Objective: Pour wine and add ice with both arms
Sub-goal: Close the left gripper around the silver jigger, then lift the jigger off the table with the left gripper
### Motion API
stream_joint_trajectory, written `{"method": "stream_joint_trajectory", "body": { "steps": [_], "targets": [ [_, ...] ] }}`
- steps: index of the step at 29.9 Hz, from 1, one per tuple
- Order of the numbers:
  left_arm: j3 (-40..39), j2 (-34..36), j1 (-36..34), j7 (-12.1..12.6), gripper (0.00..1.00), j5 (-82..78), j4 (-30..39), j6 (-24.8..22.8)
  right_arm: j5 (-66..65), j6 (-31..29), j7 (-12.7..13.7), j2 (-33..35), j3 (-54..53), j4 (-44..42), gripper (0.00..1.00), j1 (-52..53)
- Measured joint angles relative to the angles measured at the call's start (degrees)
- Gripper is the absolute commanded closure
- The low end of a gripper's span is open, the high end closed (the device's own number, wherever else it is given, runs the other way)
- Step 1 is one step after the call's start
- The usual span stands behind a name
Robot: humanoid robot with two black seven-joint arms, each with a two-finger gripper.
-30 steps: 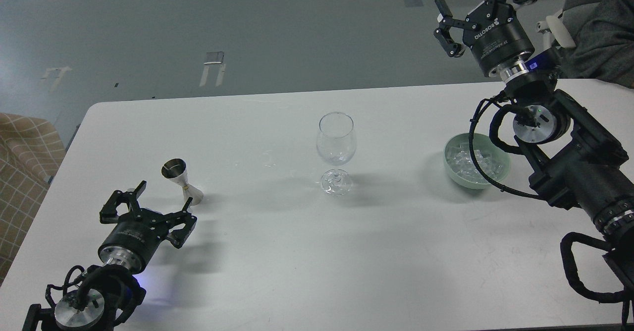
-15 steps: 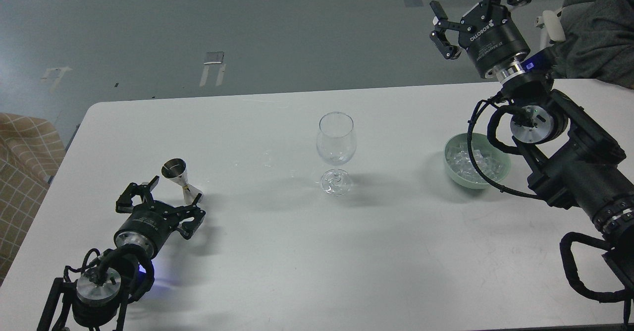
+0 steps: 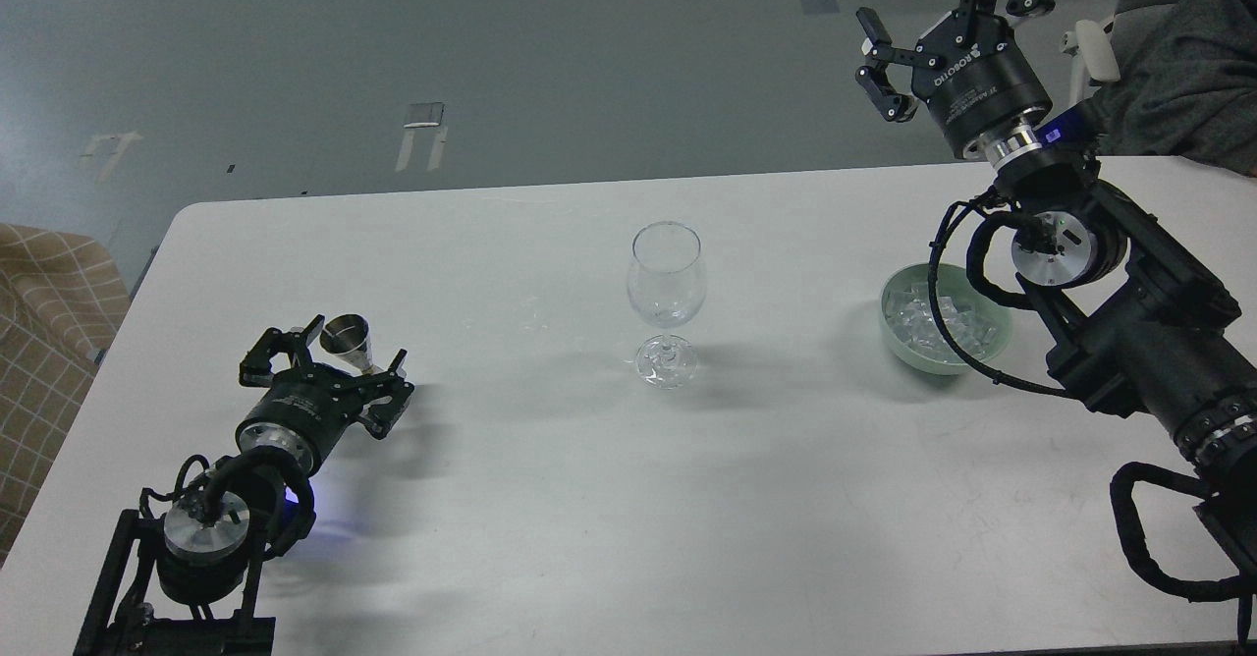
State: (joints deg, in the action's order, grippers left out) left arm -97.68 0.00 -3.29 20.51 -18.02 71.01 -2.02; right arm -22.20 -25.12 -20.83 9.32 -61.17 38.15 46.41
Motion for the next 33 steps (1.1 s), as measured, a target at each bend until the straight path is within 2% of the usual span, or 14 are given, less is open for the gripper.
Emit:
{"method": "stream_joint_trajectory", "body": {
  "steps": [4, 6, 9, 13, 15, 21, 25, 28, 33],
  "targets": [
    [0.0, 0.0, -0.2, -0.1, 0.32, -0.4, -0.6, 0.0, 0.0, 0.1, 0.0, 0.1, 0.0, 0.0, 0.0, 0.0],
    [0.0, 0.0, -0.2, -0.2, 0.4, -0.4, -0.7, 0.0, 0.0, 0.1, 0.0, 0.1, 0.0, 0.1, 0.0, 0.1],
    [0.0, 0.0, -0.2, -0.4, 0.47, -0.6, -0.8, 0.0, 0.1, 0.2, 0.0, 0.0, 0.0, 0.1, 0.0, 0.1],
    [-0.3, 0.0, -0.1, -1.2, 0.52, -1.1, -0.9, -0.7, 0.1, 0.6, 0.0, -0.1, 0.0, 0.1, 0.0, 0.0],
    [-0.4, 0.0, -0.1, -1.3, 0.59, -1.1, -0.9, -1.6, 0.1, 0.7, 0.0, -0.2, 0.0, 0.1, 0.0, -0.1],
    [-0.5, 0.0, 0.2, -1.2, 0.6, -1.4, -0.9, -4.8, 0.1, 0.9, 0.0, -0.3, 0.0, 0.2, 0.0, -0.1],
    [-0.4, 0.0, 0.4, -1.2, 0.71, -1.6, -1.1, -5.4, 0.1, 0.9, 0.0, -0.6, 0.0, 0.2, 0.0, -0.2],
    [-0.4, 0.0, 0.5, -1.2, 0.85, -1.6, -1.1, -6.4, 0.1, 1.0, 0.0, -0.6, 0.0, 0.2, 0.0, -0.2],
    [-0.4, 0.0, 0.6, -1.0, 0.93, -1.5, -1.3, -7.2, 0.1, 1.0, 0.0, -0.6, 0.0, 0.2, 0.0, 0.0]
  ]
}}
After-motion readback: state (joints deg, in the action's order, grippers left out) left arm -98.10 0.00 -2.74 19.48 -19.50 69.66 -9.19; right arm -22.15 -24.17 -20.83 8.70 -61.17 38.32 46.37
